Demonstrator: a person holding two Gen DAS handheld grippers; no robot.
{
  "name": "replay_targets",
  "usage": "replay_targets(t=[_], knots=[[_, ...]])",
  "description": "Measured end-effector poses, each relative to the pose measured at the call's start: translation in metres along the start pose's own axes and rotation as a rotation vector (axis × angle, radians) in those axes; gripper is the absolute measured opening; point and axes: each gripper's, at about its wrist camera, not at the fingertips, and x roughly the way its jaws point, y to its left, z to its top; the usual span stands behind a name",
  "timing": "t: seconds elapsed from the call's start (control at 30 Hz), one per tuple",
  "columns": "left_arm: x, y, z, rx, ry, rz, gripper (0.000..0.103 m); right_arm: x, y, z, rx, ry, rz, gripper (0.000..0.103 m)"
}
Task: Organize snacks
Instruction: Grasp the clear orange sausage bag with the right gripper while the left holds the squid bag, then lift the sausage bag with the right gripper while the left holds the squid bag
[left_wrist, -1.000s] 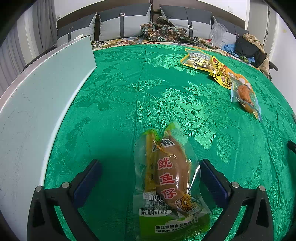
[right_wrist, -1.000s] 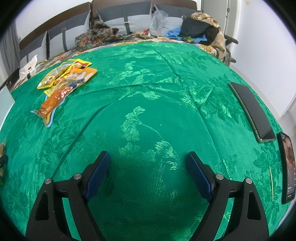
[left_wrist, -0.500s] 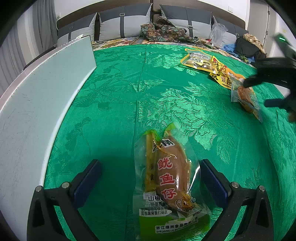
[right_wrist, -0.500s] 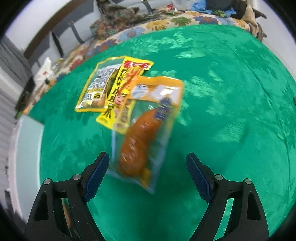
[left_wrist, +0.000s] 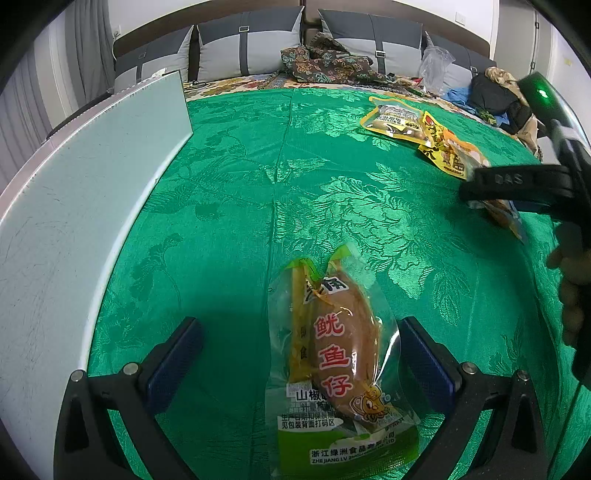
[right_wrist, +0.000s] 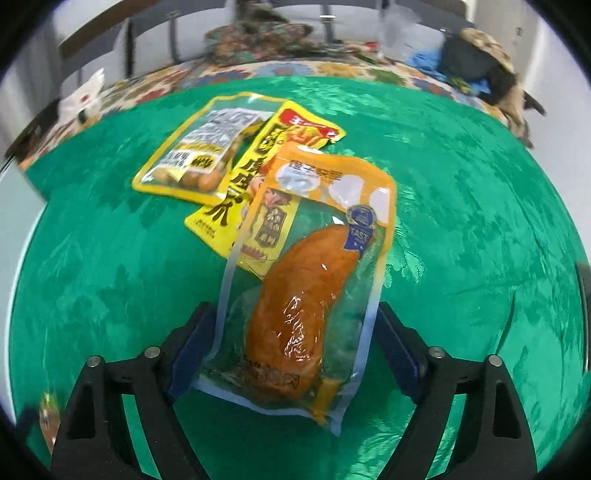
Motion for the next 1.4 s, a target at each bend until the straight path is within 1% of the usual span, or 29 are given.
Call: replay_targets(t=[0.17,0.2,0.23,0.27,0.37,0.5,0.6,0.7,0.83,0.9,1.0,1.4], knots=[[0.0,0.0,0.0,0.0,0.0,0.0,0.103,-0.016,-0.012,-0.022,-0.066,-0.005,0.063,0.08],[0.0,0.0,0.0,0.0,0.0,0.0,0.103,-0.011,-0.006,-0.032,-0.079,-0.012,0.079,0.08],[0.0,0.0,0.0,0.0,0.0,0.0,0.103,-0.014,-0.009,-0.038,-0.09,-0.017,0.092,0.08],[0.0,0.0,0.0,0.0,0.0,0.0,0.103,-0.009,-0.008,-0.038,-0.099,-0.021,0.103,0.08],[0.0,0.0,0.0,0.0,0.0,0.0,0.103,-0.015,-0.02,-0.052,-0.133,-0.042,0.135,0.08],[0.0,0.0,0.0,0.0,0.0,0.0,0.103,-0.035,-0.032,-0.087,-0.23,-0.083,0.158,0.08],[0.0,0.0,0.0,0.0,0.0,0.0,0.103,-0.045,-0.041,-0.114,-0.279,-0.121,0.152,0.081],[0.0,0.0,0.0,0.0,0.0,0.0,0.103,-0.054,-0.043,-0.132,-0.315,-0.155,0.143,0.081],[0.0,0.0,0.0,0.0,0.0,0.0,0.103,-0.052,-0.045,-0.131,-0.301,-0.146,0.151,0.084],[0.0,0.0,0.0,0.0,0.0,0.0,0.103,-0.048,-0.052,-0.127,-0.255,-0.126,0.183,0.086],[0.0,0.0,0.0,0.0,-0.001,0.0,0.103,-0.048,-0.049,-0.129,-0.26,-0.129,0.163,0.085],[0.0,0.0,0.0,0.0,-0.001,0.0,0.103,-0.048,-0.049,-0.13,-0.255,-0.129,0.166,0.086]])
